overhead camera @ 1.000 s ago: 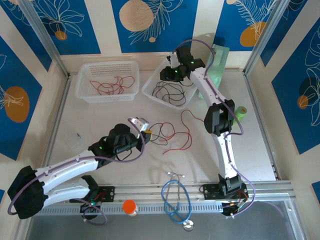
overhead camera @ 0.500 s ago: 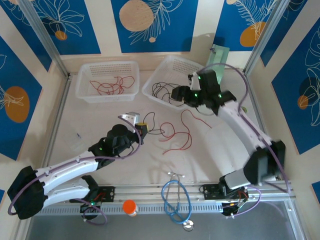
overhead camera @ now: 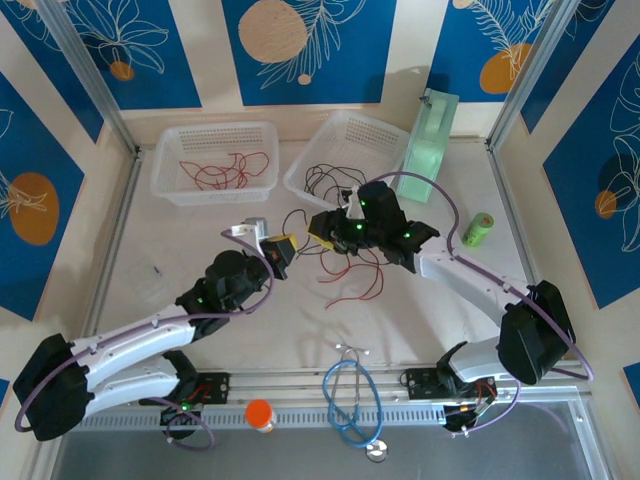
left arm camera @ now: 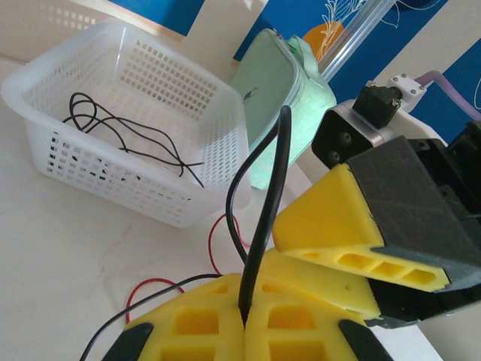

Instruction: Untangle the cables

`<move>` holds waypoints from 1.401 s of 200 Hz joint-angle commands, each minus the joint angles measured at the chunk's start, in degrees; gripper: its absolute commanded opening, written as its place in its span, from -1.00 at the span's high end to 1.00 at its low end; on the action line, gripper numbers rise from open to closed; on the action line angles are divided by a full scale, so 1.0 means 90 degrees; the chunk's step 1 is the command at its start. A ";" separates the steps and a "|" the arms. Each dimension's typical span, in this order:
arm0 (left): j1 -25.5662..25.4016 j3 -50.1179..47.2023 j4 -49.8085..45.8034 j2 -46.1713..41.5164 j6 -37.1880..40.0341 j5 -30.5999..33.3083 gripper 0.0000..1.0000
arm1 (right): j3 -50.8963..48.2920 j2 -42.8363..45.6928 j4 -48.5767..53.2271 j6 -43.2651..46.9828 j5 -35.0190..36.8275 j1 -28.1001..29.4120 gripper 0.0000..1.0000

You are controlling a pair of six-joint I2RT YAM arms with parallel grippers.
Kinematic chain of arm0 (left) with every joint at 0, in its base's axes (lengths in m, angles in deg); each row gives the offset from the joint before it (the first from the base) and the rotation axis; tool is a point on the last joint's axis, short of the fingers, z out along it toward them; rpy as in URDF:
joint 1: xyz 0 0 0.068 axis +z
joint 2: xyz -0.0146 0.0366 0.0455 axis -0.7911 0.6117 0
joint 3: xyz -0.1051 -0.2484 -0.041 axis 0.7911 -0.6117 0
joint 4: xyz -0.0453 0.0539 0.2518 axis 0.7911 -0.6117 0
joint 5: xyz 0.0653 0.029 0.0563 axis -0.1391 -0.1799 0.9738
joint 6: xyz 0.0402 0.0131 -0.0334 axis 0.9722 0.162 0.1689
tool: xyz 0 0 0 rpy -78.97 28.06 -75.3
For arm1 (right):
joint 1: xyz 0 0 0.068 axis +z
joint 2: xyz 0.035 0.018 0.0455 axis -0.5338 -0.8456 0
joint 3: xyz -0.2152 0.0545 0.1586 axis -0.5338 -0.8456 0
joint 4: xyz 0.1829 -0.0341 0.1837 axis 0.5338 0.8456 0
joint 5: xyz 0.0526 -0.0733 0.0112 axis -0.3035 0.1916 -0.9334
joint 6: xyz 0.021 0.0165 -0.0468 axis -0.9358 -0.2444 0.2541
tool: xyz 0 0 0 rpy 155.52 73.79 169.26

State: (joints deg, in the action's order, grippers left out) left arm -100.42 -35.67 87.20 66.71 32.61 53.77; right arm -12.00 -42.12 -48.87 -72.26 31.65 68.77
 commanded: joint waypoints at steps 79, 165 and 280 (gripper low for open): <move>0.0016 -0.0179 0.0529 -0.0270 -0.0069 0.0262 1.00 | 0.0028 -0.0263 -0.0323 -0.0368 0.0211 0.0403 0.35; 0.0008 -0.0298 0.0456 -0.0483 0.0070 0.0173 1.00 | 0.0349 0.0224 0.0805 0.0926 0.1222 0.0367 1.00; 0.0026 0.1594 -0.4254 -0.0177 0.1087 -0.0619 1.00 | 0.1661 0.0319 0.2169 0.8524 0.6077 0.0961 1.00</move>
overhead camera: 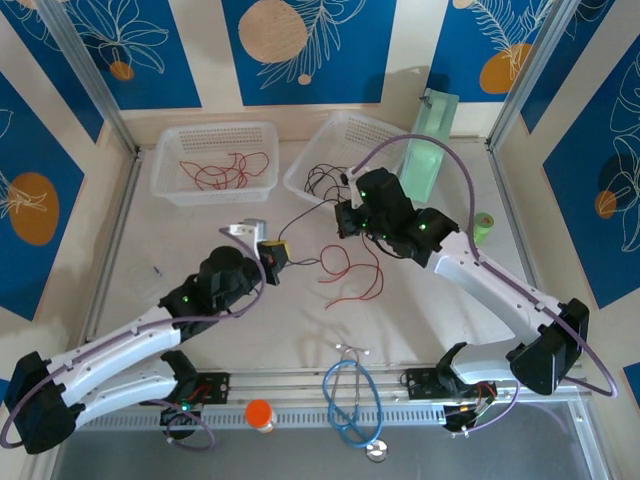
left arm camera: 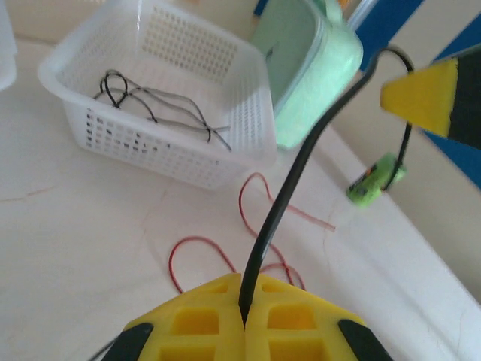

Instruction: Untangle the cables

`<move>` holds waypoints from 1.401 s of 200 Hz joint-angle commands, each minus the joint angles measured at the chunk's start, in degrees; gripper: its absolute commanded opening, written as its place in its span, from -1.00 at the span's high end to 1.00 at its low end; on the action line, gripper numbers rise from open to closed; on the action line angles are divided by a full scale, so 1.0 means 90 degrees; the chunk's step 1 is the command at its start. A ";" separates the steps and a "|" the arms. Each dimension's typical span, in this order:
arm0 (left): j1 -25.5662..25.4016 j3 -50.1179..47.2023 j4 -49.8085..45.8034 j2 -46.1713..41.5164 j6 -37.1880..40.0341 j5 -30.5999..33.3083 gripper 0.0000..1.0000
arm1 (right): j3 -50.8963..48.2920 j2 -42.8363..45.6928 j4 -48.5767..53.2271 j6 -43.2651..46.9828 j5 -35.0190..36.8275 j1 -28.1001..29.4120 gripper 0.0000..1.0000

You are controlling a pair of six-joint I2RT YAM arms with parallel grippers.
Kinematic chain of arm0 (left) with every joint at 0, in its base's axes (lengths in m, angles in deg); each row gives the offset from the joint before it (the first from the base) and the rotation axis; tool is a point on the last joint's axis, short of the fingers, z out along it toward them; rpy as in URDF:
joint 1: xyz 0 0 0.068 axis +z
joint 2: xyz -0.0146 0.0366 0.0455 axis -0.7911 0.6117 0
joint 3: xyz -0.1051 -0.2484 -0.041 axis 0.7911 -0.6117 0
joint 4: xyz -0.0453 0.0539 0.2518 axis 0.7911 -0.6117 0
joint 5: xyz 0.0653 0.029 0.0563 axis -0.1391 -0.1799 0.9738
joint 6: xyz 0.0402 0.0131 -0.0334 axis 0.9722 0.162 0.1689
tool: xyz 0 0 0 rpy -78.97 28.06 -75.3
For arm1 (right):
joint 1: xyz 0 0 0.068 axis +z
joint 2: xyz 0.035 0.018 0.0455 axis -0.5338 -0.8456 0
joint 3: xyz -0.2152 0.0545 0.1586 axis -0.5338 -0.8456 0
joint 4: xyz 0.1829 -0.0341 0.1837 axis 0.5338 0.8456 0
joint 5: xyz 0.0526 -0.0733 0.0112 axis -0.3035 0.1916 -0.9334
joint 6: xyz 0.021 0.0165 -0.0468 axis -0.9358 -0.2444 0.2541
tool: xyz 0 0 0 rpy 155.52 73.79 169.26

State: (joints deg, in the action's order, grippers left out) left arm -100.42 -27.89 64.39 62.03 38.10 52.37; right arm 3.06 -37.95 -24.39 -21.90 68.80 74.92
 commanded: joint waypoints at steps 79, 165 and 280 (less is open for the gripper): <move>0.0045 0.2550 -0.4391 0.1019 0.1684 0.0890 1.00 | -0.1919 0.0199 -0.4542 0.8470 0.2962 0.0695 1.00; 0.0389 0.5369 -0.4781 0.2962 0.3357 0.1258 1.00 | -0.1377 0.1411 -0.2756 0.6938 0.2485 0.0515 0.66; 0.0954 1.1175 -0.4936 0.6883 0.4104 0.0095 1.00 | -0.1105 0.4446 0.1265 -0.0353 -0.2031 -0.2581 -0.95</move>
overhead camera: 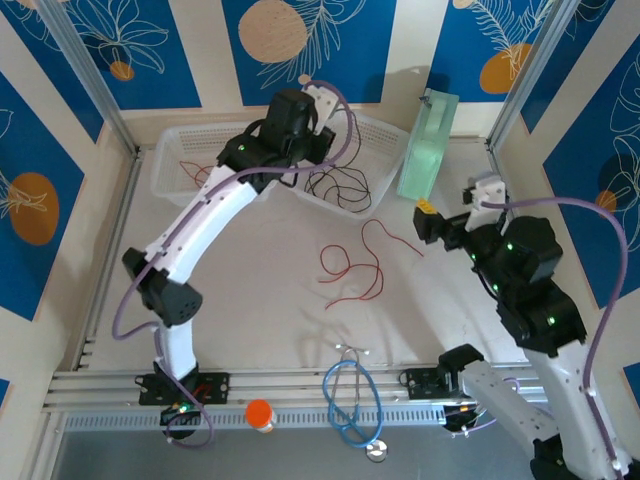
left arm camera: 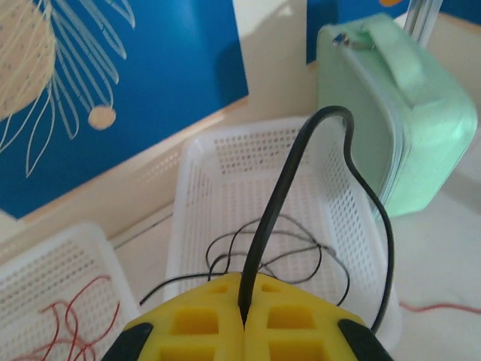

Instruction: Untangle the cables

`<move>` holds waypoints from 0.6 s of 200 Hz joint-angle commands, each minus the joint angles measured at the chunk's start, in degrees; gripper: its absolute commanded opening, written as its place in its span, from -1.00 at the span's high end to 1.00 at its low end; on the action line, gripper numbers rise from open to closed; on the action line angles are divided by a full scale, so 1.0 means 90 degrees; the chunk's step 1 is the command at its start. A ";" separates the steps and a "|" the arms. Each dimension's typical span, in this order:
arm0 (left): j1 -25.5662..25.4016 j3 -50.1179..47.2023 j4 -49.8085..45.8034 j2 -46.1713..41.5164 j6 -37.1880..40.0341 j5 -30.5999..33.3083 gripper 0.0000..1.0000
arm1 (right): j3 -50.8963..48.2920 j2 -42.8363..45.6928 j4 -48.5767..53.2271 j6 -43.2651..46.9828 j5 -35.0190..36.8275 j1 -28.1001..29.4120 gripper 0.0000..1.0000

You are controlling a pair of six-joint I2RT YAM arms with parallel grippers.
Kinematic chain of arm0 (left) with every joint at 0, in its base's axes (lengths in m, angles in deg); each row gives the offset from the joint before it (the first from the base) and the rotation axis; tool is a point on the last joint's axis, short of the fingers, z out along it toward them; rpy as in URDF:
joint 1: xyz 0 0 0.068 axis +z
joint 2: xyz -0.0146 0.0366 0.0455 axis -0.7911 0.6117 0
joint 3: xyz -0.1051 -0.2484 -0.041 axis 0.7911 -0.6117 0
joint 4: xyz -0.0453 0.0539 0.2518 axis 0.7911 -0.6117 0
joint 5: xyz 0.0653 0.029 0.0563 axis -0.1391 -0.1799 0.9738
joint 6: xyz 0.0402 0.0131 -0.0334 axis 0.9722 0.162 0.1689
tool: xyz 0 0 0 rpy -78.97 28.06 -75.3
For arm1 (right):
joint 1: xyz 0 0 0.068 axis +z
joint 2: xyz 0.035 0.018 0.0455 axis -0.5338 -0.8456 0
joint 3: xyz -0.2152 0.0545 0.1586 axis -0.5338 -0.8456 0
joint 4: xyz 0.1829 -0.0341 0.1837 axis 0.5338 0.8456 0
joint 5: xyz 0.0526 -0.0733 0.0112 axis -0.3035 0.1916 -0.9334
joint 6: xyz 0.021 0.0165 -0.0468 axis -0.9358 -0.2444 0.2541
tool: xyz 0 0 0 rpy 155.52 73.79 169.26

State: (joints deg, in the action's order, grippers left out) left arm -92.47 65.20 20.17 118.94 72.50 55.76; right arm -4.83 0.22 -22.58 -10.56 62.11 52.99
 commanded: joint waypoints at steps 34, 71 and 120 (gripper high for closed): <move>0.0170 0.1099 0.0764 0.1263 0.0402 -0.0291 1.00 | -0.0788 0.0596 0.1288 -0.2532 -0.1977 -0.0141 -0.91; 0.0295 0.0810 0.1721 0.1860 0.0054 -0.0603 1.00 | -0.1538 0.0999 0.1362 -0.3252 -0.2043 -0.0136 -0.87; 0.0354 -0.1066 0.3793 0.2213 -0.0770 -0.0793 1.00 | -0.2108 0.1245 0.1728 -0.3726 -0.1883 -0.0135 -0.87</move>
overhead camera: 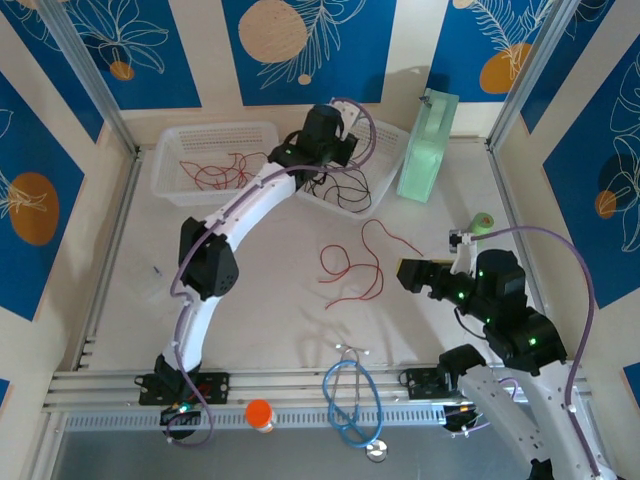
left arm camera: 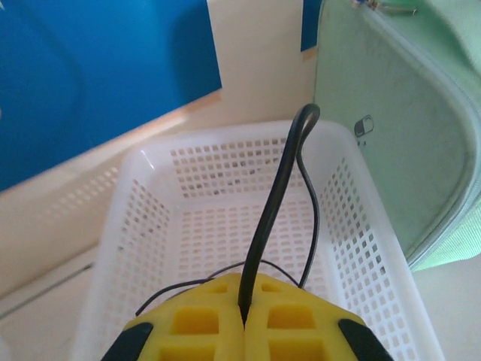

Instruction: Untangle the cables

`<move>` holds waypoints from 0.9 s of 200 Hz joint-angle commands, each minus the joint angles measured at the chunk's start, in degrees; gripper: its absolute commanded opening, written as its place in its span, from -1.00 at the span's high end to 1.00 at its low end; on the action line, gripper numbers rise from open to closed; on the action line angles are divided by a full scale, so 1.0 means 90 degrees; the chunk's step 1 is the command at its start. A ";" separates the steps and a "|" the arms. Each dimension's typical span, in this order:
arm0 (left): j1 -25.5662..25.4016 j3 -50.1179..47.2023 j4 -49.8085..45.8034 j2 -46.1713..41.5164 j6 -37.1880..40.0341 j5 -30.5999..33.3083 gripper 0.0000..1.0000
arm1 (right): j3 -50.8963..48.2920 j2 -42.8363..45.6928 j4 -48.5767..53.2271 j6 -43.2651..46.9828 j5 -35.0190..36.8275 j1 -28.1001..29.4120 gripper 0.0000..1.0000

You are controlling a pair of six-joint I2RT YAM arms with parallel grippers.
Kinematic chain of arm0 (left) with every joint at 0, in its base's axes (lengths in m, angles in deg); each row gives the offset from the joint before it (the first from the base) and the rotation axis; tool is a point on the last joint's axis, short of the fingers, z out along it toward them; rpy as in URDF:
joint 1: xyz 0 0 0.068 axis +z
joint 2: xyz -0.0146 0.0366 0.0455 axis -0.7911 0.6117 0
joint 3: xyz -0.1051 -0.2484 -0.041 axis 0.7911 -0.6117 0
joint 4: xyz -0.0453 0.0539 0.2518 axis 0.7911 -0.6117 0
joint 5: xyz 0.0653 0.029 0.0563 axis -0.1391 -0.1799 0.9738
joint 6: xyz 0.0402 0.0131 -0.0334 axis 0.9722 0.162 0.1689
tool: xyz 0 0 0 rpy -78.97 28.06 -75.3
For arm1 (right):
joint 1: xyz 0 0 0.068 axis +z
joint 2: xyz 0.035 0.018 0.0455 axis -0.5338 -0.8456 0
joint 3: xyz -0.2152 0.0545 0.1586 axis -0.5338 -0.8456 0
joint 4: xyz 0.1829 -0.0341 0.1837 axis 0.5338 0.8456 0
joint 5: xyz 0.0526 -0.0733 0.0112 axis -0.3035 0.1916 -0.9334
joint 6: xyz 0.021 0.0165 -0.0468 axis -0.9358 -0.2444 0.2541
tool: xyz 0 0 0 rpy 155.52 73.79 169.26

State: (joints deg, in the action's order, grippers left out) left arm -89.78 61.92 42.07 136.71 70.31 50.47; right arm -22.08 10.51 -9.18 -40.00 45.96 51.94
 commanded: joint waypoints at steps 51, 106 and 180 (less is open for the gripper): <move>0.0055 -0.1636 0.1458 0.0375 -0.1006 -0.0592 0.73 | -0.0554 0.0038 0.0292 -0.0721 -0.0157 -0.0019 -0.85; 0.0027 -0.1317 0.0767 -0.0408 -0.0767 -0.1266 -0.74 | -0.0725 -0.0808 0.0369 -0.1192 0.0441 -0.0024 -0.75; -0.0104 -0.2279 0.0122 -0.2217 -0.0696 -0.1565 -1.00 | -0.0630 -0.2455 -0.0012 -0.1186 0.0411 -0.0147 -0.57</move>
State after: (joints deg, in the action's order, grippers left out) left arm -90.02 45.40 46.55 122.90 63.38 38.45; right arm -28.59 -7.28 -7.48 -50.82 49.63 51.44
